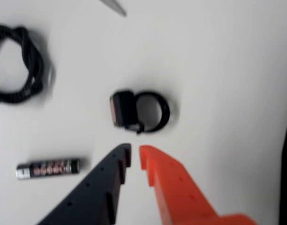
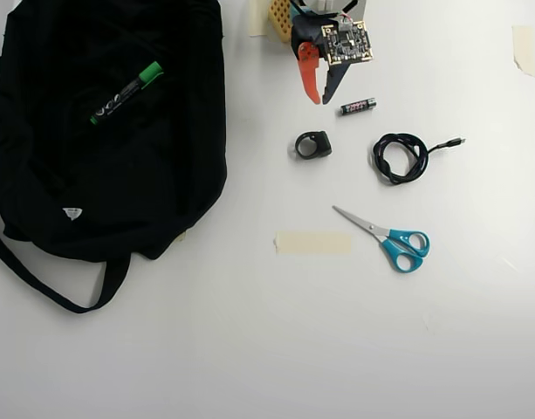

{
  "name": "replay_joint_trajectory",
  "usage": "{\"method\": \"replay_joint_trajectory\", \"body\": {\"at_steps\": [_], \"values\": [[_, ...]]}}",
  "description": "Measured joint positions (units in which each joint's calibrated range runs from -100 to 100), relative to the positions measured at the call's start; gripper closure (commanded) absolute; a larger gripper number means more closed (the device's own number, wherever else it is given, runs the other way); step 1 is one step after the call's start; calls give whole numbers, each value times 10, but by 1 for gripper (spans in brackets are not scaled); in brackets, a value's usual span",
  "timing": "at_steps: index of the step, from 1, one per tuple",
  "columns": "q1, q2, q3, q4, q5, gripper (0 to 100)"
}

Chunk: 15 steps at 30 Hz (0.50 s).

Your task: Put the green marker into the black bag

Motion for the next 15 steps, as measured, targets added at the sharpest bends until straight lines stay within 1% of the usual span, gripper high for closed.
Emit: {"method": "replay_joint_trajectory", "body": {"at_steps": [4, 10, 15], "values": [[0, -104, 101, -29, 0, 98], [0, -199, 280, -131, 0, 98], [0, -274, 374, -141, 0, 98]]}}
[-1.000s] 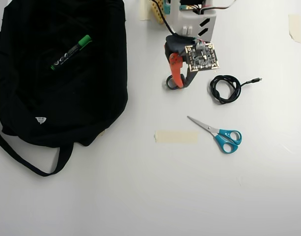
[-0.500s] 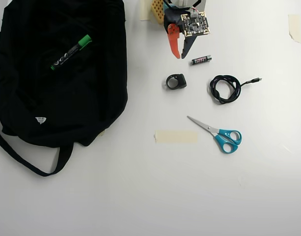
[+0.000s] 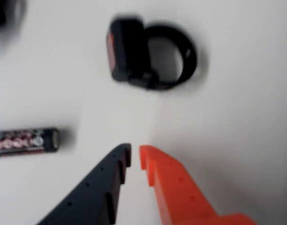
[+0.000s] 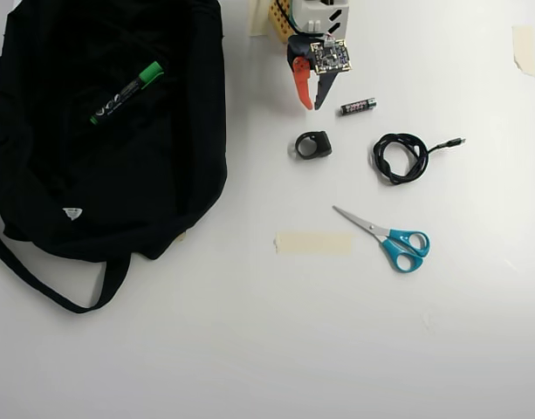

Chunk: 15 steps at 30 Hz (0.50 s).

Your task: Put the green marker into the black bag

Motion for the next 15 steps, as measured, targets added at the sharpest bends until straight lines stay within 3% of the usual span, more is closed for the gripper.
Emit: {"method": "replay_joint_trajectory", "body": {"at_steps": [6, 15], "values": [[1, -71, 58, 12, 0, 98], [1, -126, 59, 153, 0, 98]]}}
